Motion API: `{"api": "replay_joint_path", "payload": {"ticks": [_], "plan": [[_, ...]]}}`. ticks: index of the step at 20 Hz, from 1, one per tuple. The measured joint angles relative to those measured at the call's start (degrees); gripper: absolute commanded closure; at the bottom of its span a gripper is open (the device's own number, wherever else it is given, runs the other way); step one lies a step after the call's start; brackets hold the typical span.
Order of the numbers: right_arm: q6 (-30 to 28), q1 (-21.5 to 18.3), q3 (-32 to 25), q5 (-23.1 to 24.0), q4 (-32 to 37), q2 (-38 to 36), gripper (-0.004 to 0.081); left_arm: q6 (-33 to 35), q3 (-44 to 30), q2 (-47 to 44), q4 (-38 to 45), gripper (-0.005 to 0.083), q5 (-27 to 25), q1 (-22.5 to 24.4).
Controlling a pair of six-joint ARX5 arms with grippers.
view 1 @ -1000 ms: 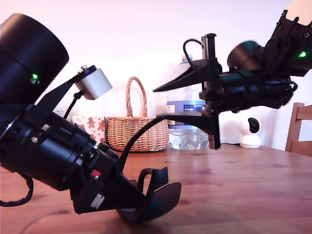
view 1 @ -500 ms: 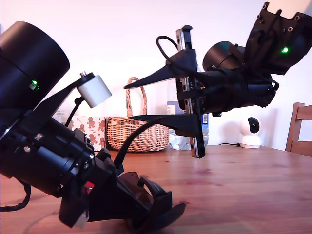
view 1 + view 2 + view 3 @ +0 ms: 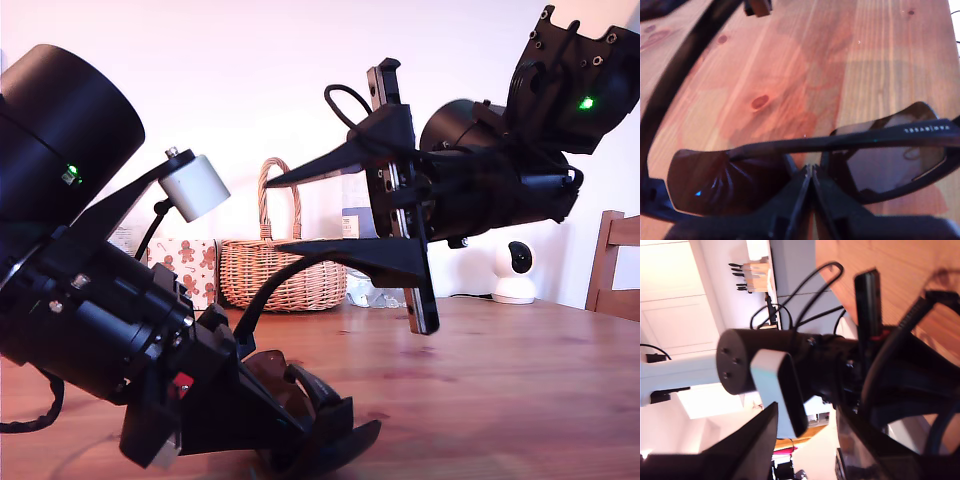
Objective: Pick up the sunglasses and close them, then place them back on the table
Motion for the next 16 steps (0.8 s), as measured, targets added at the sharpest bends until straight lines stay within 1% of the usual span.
{"api": "replay_joint_path", "payload": {"ticks": [3, 5, 11, 13, 16], "plan": [[-2.9, 1.0, 0.0, 2.1, -3.8, 0.0, 0.0454, 0.0, 0.0, 0.0, 0.0, 0.0795, 0.0, 0.1], [-5.8, 1.3, 0.0, 3.7, -6.9, 0.0, 0.0454, 0.0, 0.0, 0.0, -0.1, 0.0795, 0.0, 0.2], [-14.3, 1.4, 0.0, 12.1, -15.5, 0.0, 0.0454, 0.0, 0.1, 0.0, -0.2, 0.0795, 0.0, 0.5], [-16.5, 1.4, 0.0, 15.6, -16.6, 0.0, 0.0454, 0.0, 0.1, 0.0, -0.2, 0.0795, 0.0, 0.5], [-17.9, 1.4, 0.0, 20.2, -16.9, 0.0, 0.0454, 0.0, 0.3, 0.0, -0.2, 0.0795, 0.0, 0.5]]}}
